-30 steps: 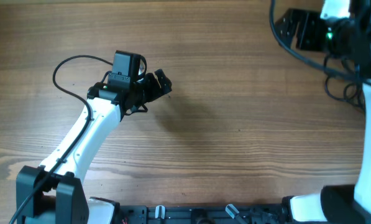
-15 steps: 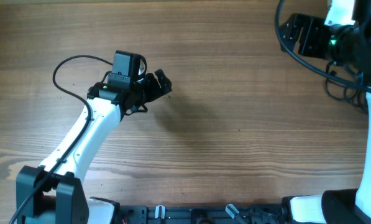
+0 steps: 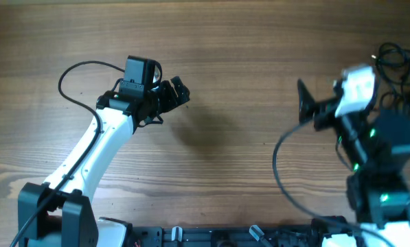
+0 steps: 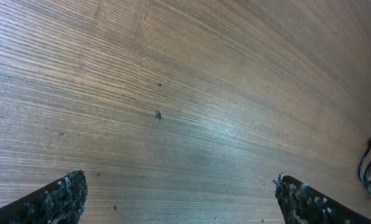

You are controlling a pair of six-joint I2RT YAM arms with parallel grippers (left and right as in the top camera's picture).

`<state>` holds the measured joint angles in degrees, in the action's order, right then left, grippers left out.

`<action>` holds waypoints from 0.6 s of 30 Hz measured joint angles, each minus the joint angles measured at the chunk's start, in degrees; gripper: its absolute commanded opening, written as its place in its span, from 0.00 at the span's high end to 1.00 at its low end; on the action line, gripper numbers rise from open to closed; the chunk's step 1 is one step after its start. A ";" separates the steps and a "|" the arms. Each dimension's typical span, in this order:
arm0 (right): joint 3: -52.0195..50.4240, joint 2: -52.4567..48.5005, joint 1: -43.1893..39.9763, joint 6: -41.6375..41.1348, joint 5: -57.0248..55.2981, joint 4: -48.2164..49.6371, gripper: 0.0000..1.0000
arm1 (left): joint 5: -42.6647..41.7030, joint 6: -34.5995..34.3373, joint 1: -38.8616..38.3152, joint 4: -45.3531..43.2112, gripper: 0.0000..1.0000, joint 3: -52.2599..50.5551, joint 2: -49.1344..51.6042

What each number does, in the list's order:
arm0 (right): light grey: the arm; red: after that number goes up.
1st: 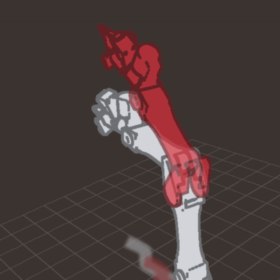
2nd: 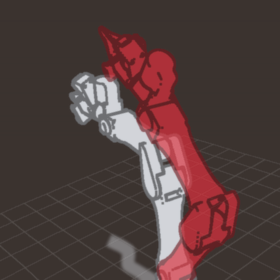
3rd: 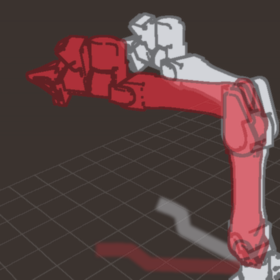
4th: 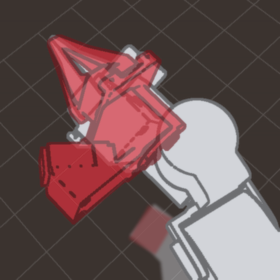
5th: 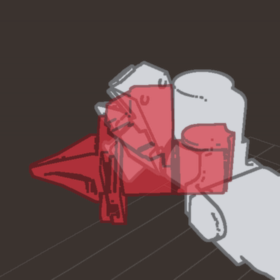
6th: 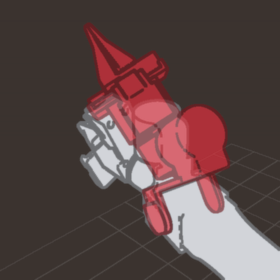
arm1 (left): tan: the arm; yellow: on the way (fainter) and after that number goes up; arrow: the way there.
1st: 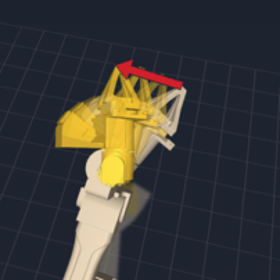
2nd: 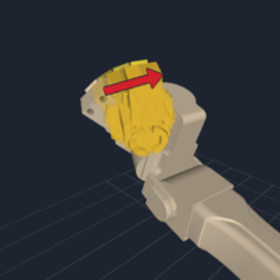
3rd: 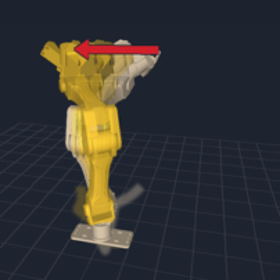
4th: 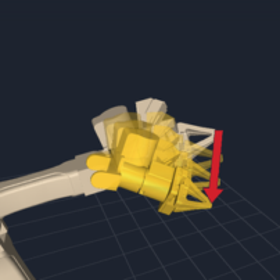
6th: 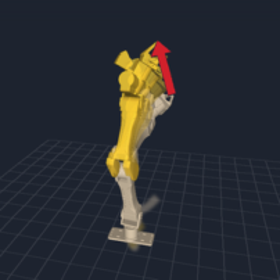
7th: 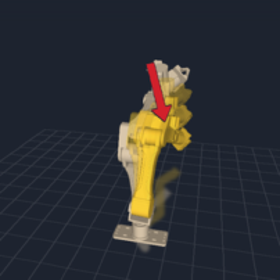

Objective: Untangle cables

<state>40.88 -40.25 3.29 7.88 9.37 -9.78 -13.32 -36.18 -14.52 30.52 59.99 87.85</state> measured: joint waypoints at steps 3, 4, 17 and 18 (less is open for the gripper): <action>-16.70 14.21 -0.07 0.37 -0.02 7.93 0.00 | -0.02 0.00 0.00 0.24 0.00 0.00 0.00; -20.46 17.99 -0.07 0.39 -0.02 9.03 0.00 | 0.00 0.00 0.00 0.00 0.00 0.00 -0.02; -40.26 38.99 -0.07 -4.39 -1.11 10.21 0.00 | 0.00 0.00 0.00 0.07 0.00 0.00 -0.07; -40.48 39.04 -0.07 -5.49 -1.11 10.10 0.00 | 0.00 0.00 0.00 0.07 0.00 0.00 -0.07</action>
<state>0.40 -1.21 3.22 2.39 8.25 0.32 -13.32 -36.18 -14.52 30.59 59.99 87.79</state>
